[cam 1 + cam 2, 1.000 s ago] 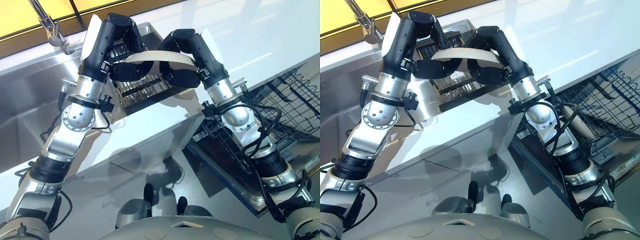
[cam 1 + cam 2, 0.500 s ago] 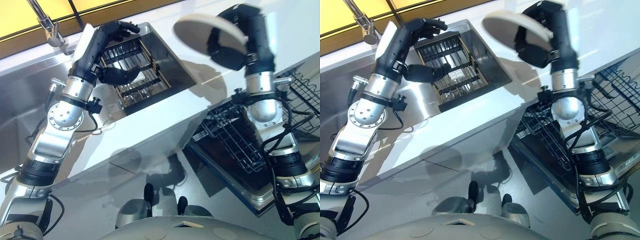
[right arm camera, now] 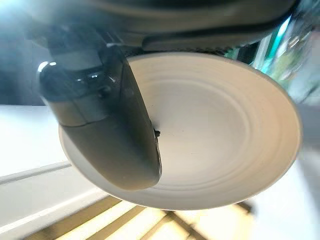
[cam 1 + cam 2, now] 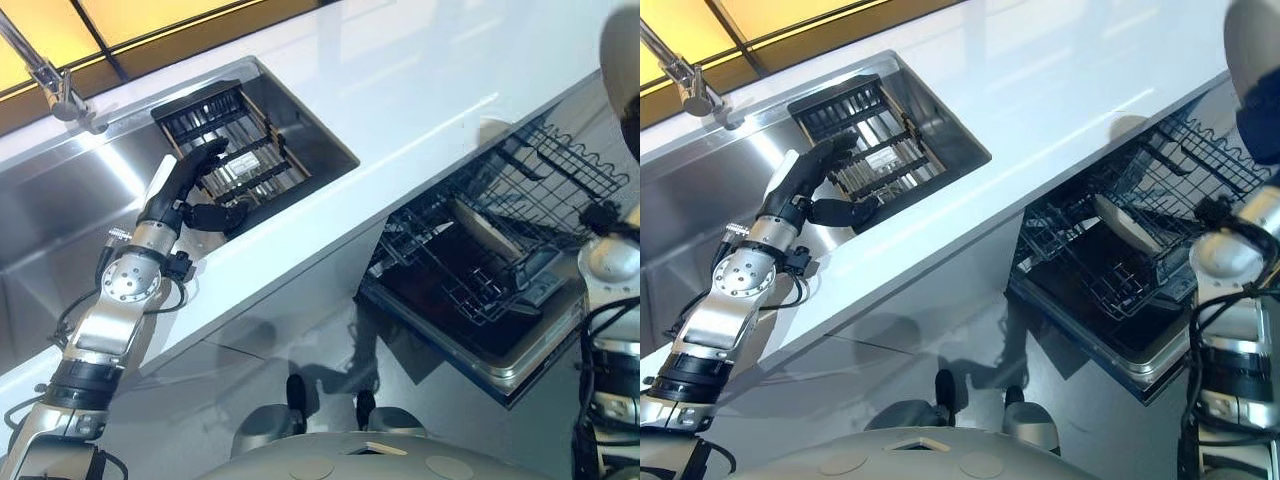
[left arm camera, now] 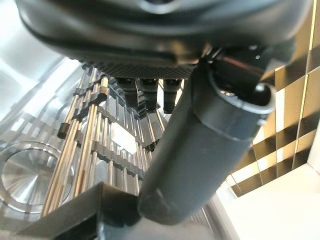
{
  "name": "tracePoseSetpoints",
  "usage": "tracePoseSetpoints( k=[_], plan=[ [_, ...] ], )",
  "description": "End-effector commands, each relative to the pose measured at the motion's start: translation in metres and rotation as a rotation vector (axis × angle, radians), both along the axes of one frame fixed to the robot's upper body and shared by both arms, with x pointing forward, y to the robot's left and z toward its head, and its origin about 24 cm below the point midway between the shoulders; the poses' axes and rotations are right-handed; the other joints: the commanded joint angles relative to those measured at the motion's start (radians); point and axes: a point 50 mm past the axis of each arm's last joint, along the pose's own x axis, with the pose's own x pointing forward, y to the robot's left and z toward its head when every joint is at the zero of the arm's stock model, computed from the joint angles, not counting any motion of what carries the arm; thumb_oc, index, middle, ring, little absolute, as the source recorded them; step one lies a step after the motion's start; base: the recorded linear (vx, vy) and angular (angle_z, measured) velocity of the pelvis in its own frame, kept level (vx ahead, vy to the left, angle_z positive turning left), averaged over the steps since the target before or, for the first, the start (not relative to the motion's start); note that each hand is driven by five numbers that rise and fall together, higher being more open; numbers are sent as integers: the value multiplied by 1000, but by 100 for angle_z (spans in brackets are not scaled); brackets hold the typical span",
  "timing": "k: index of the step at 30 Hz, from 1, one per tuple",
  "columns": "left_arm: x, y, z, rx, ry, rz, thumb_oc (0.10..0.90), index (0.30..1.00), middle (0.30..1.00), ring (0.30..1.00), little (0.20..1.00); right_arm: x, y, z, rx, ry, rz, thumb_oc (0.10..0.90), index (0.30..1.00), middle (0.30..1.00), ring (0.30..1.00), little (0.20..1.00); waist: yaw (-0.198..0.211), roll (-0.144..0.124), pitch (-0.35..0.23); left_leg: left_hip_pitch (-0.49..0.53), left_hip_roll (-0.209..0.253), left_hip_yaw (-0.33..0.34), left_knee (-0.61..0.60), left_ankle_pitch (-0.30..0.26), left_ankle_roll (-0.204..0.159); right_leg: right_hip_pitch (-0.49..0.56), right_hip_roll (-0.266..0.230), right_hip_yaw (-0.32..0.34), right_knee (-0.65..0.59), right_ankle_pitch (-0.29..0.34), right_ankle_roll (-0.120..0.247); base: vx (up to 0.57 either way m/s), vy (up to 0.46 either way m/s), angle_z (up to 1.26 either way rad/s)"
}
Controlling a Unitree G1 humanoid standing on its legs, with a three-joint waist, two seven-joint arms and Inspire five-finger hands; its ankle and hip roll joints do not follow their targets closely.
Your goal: Pick up plates and place into dishwasher.
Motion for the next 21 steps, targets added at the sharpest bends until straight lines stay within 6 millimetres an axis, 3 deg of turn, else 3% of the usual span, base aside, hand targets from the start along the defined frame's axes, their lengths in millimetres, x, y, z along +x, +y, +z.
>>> tracePoseSetpoints(
  k=[1,11,21],
  plan=[
    [0,22,18,1,-120,92,800,900,900,900,900,-11,-10,12,-52,-40,-19,100,300,300,300,200,-25,-1,-127,37,-44,29,28,-160,18,-115,55,-8,119,-23,55,65,-36,-18],
    [-8,35,28,-112,-282,202,800,900,900,900,900,-7,-13,-41,28,226,45,100,300,300,300,200,-51,13,-64,11,-38,34,40,-157,22,-171,57,3,194,-48,51,5,-41,-14],
    [-15,42,25,-151,-332,263,800,900,900,900,900,6,-4,-67,69,345,104,100,300,300,300,200,-27,19,4,-52,-33,26,59,-142,14,-225,58,-16,218,-49,43,-42,-55,2]
  ],
)
